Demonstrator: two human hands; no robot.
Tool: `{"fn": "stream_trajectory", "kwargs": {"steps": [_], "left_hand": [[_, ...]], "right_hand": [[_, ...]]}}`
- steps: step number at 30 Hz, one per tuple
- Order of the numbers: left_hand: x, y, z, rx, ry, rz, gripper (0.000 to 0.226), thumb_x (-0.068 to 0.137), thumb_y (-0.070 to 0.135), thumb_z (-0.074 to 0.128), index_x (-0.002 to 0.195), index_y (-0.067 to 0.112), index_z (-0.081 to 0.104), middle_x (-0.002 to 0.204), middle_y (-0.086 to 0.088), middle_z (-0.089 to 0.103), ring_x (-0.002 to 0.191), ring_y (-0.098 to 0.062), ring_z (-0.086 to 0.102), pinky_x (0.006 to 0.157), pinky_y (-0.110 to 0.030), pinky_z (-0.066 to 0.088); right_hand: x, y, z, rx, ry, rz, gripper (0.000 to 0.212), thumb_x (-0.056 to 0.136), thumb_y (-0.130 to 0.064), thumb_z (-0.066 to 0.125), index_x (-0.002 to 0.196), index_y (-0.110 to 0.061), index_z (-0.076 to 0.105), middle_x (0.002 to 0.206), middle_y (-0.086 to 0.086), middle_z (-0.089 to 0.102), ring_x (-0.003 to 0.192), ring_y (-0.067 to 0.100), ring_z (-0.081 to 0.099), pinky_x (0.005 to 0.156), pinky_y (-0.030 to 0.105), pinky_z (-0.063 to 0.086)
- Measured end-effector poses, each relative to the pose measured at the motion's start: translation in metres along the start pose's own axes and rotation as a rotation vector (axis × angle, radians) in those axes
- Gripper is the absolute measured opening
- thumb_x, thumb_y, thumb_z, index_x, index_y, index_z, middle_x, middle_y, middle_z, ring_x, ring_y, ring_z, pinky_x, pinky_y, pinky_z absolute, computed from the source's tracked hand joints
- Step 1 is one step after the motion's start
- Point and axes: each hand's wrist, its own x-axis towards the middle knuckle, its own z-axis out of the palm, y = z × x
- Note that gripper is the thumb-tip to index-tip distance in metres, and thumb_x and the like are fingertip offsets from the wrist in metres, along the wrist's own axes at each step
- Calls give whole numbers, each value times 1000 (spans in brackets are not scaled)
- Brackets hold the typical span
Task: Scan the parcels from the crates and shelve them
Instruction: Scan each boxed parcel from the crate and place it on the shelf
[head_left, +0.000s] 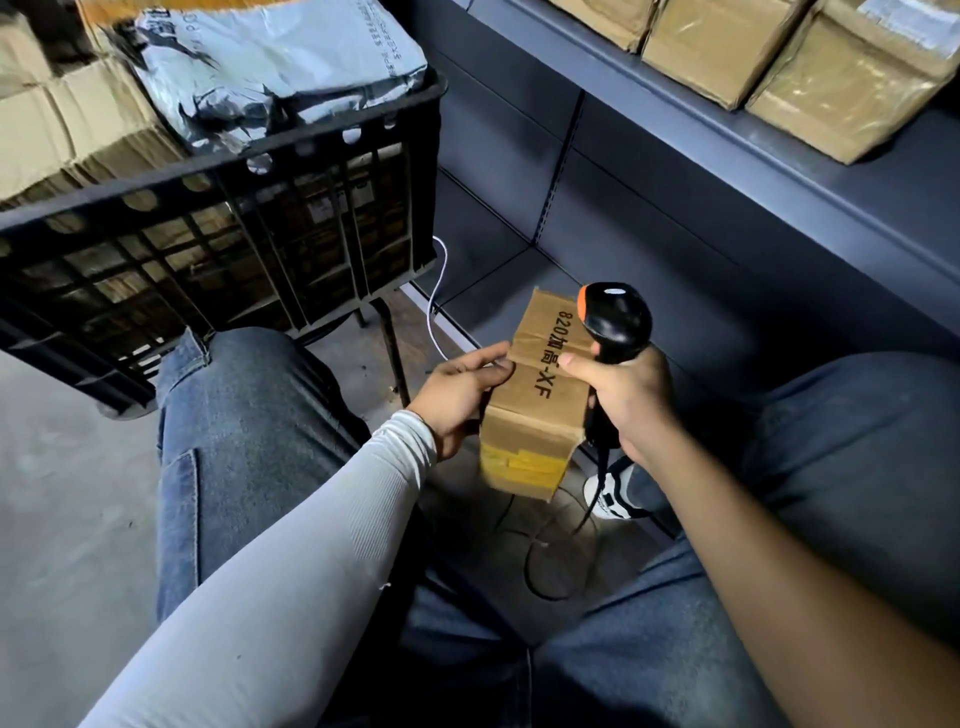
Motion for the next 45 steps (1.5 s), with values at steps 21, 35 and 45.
{"fn": "stream_trajectory", "kwargs": {"steps": [21,35,45], "left_hand": [[-9,0,17,-86,-50,-73,67,108,58,22,132,15,68,99,5,77,93,-8,69,73,-23,53],[-5,25,-19,70,327,-26,24,101,36,61,110,16,71,98,-1,73,84,-20,65,84,-37,54],[-6,47,-37,-194,-87,-88,60,92,54,62,140,18,65,137,-5,66,120,-32,62,114,-45,41]], "right_hand": [[-17,7,17,-376,145,-80,115,32,-80,85,128,-27,51,121,-6,69,111,24,67,94,48,57],[-3,-12,-21,-35,-243,-131,53,58,-27,88,109,-23,77,105,-6,79,100,18,75,93,42,59],[4,-30,-47,159,-421,-225,52,70,-6,70,122,-6,71,119,13,75,110,28,72,89,34,57]]}}
